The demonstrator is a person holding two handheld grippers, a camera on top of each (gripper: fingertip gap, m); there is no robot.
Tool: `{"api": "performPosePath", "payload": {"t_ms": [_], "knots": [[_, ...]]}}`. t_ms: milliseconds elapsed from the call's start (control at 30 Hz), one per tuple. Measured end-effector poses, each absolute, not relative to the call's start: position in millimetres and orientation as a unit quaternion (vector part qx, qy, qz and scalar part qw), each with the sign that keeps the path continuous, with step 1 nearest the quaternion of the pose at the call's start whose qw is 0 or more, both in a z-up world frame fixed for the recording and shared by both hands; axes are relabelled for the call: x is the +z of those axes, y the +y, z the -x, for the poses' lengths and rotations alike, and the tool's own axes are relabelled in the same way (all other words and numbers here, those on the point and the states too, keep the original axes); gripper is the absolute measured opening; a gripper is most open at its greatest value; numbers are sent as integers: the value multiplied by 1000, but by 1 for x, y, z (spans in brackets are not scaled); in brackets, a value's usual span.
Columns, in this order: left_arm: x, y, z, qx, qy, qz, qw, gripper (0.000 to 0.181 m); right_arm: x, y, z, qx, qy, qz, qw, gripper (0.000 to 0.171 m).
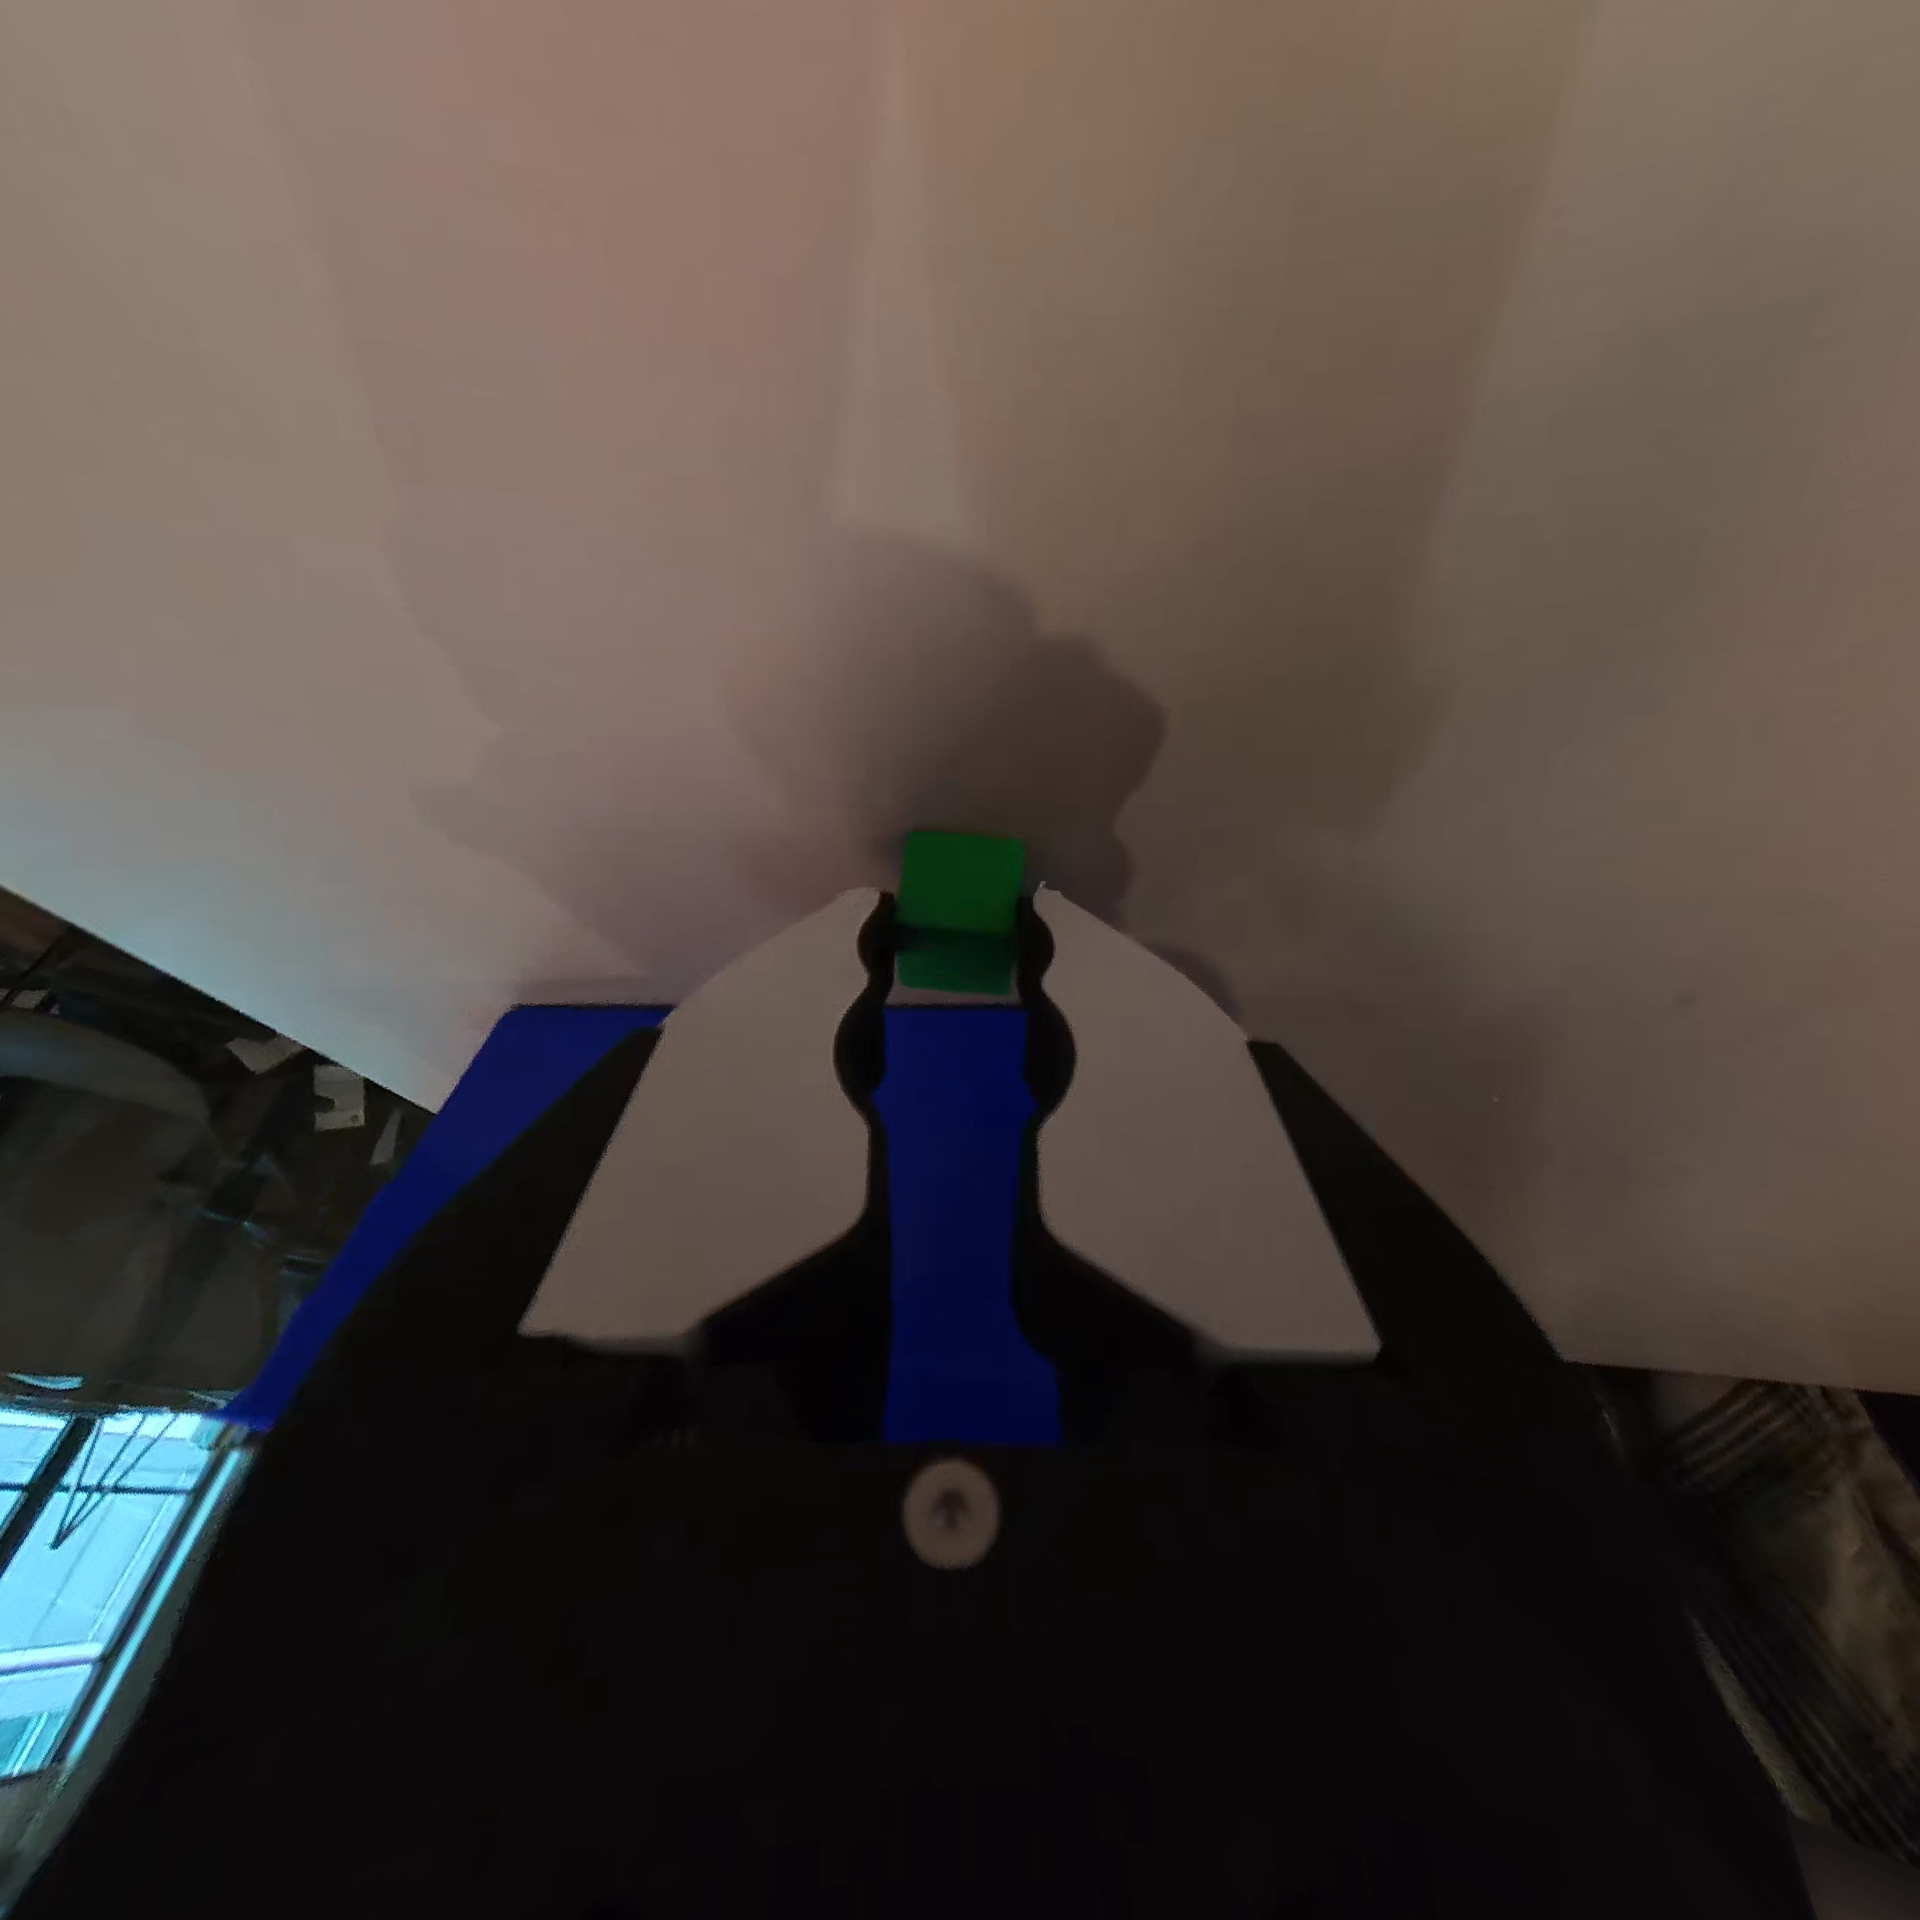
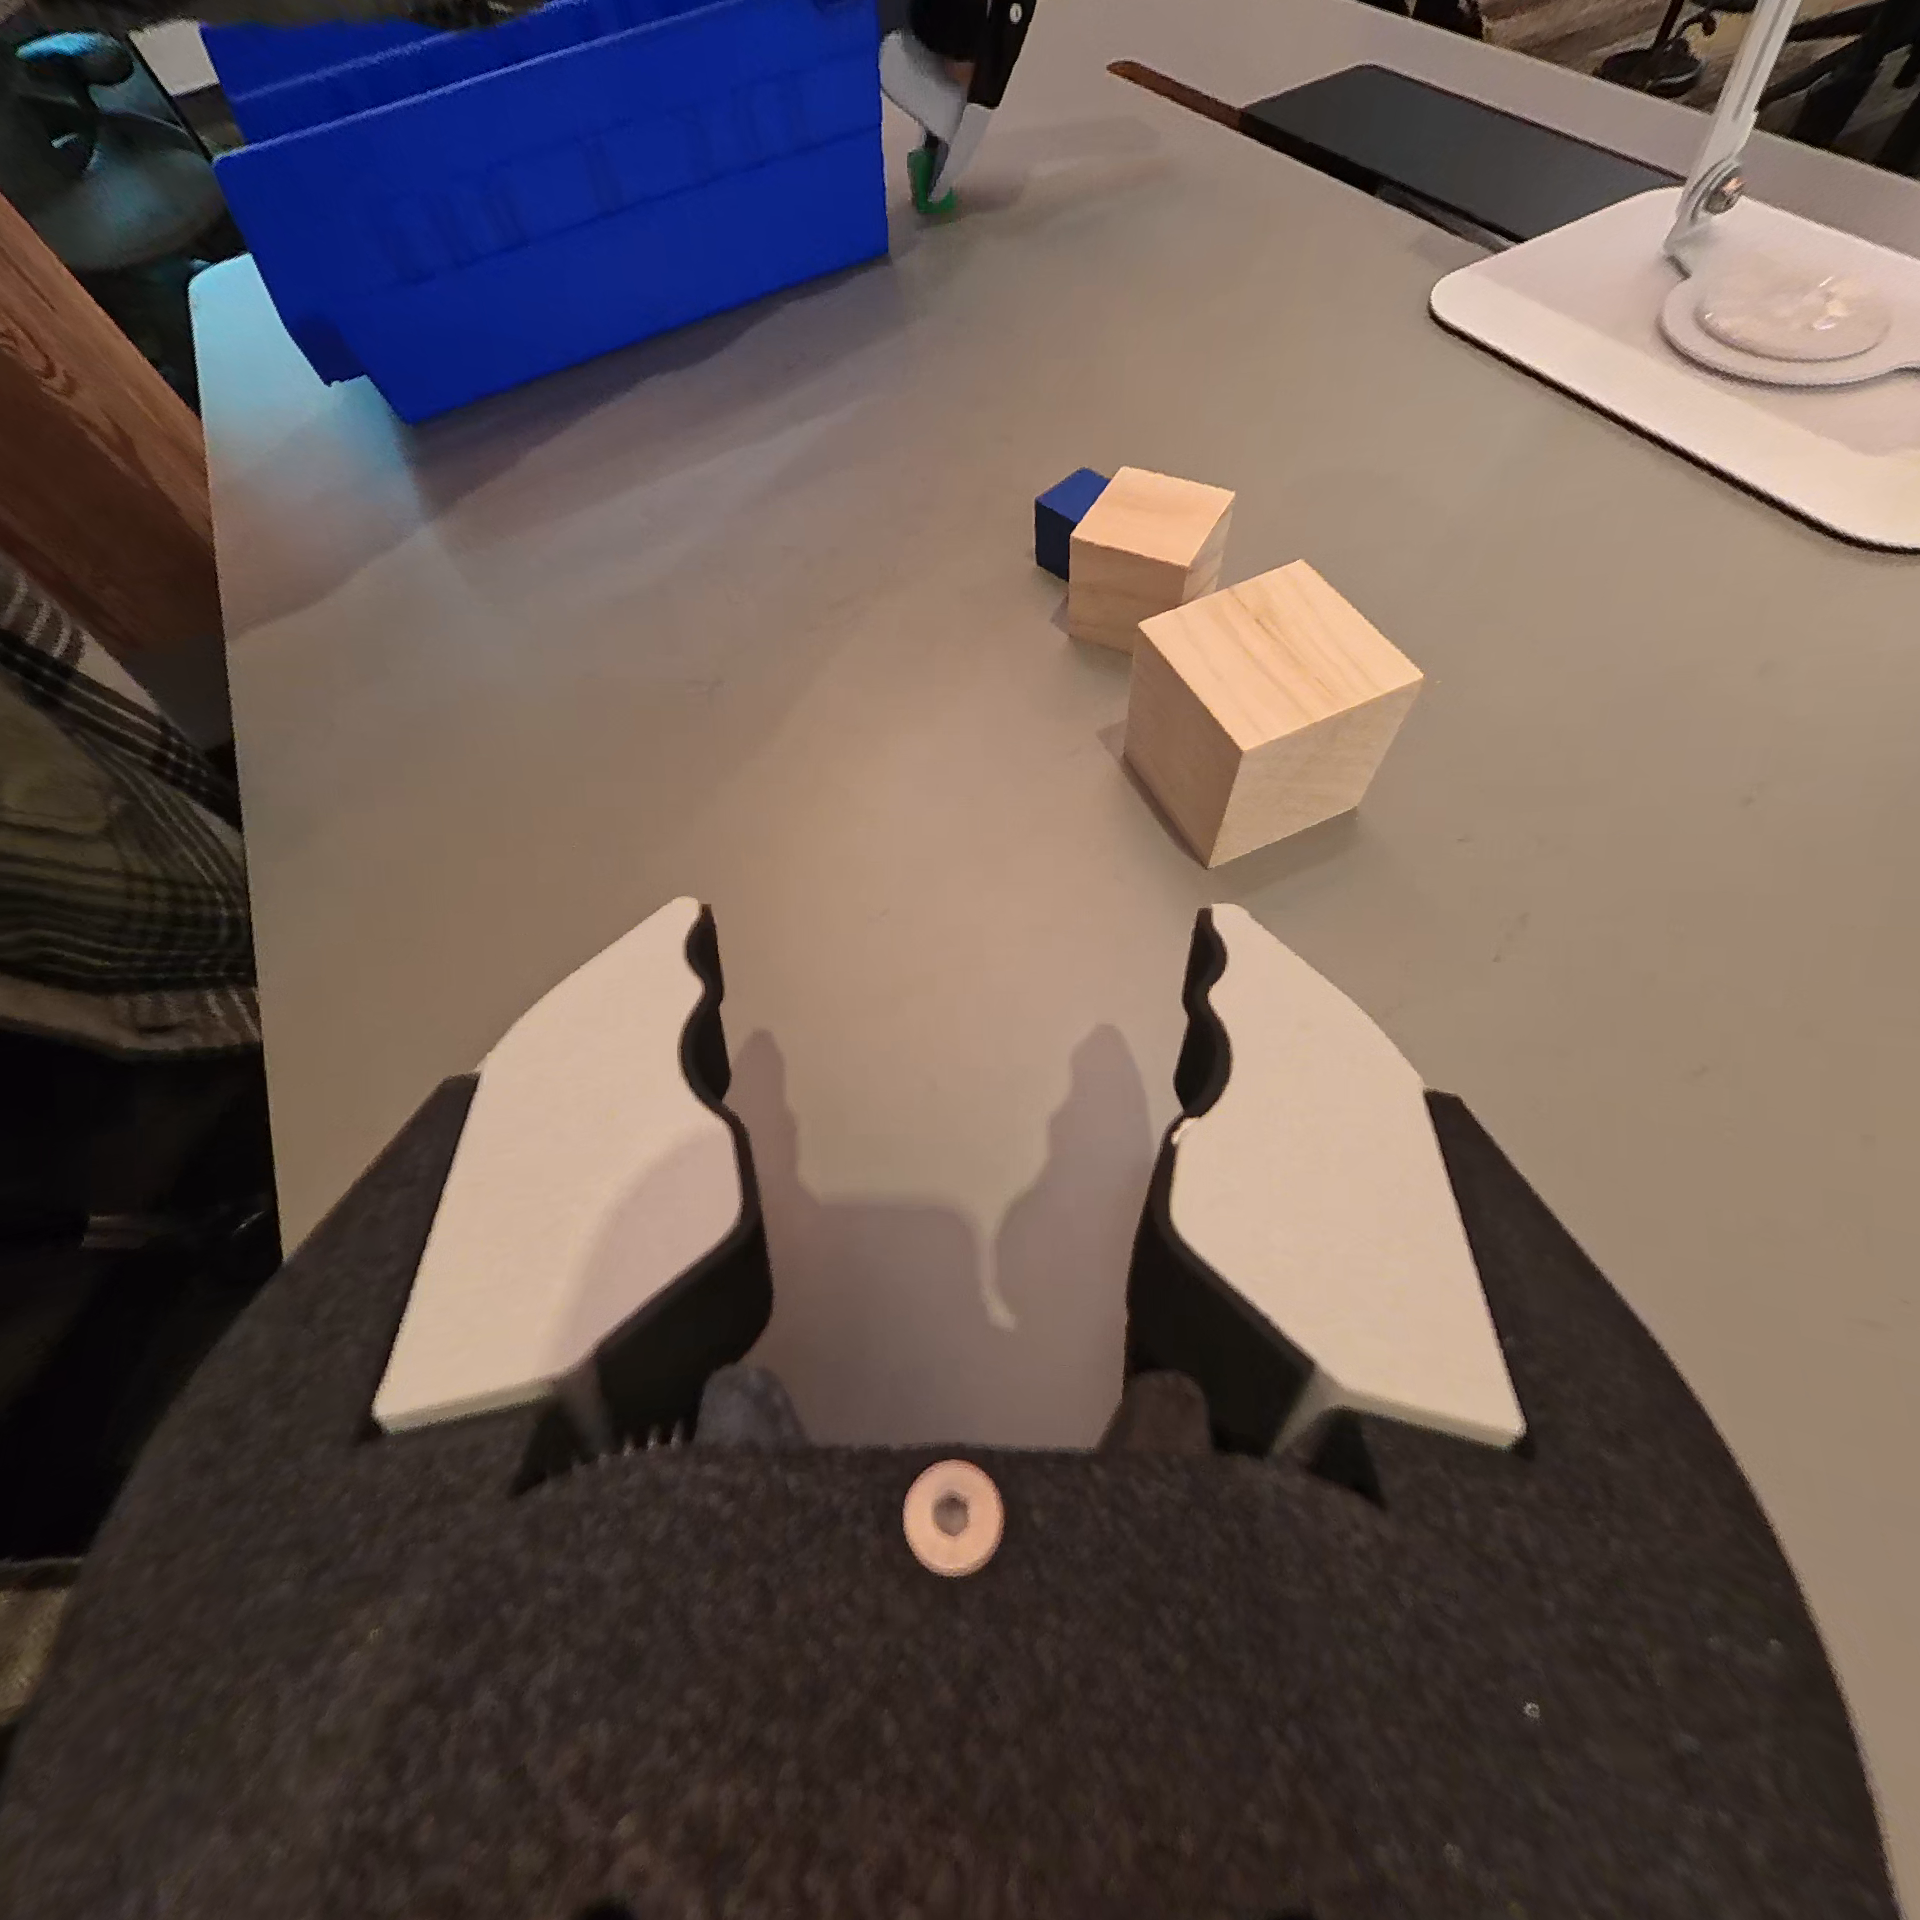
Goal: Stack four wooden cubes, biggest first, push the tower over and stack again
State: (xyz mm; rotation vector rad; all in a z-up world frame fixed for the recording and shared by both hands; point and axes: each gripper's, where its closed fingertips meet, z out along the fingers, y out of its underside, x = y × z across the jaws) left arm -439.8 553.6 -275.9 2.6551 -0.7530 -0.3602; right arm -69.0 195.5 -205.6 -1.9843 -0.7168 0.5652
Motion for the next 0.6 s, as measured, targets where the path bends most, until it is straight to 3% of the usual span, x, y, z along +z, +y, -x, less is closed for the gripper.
{"api": "performPosePath", "payload": {"t_ms": [333,600], "knots": [[-230,550,371,-46,-383,-920,71,21,-202,194,75,224,-303,805,459,82],[-215,448,298,-46,-572,-819,17,21,-196,186,79,210,-315,802,463,80]]}}
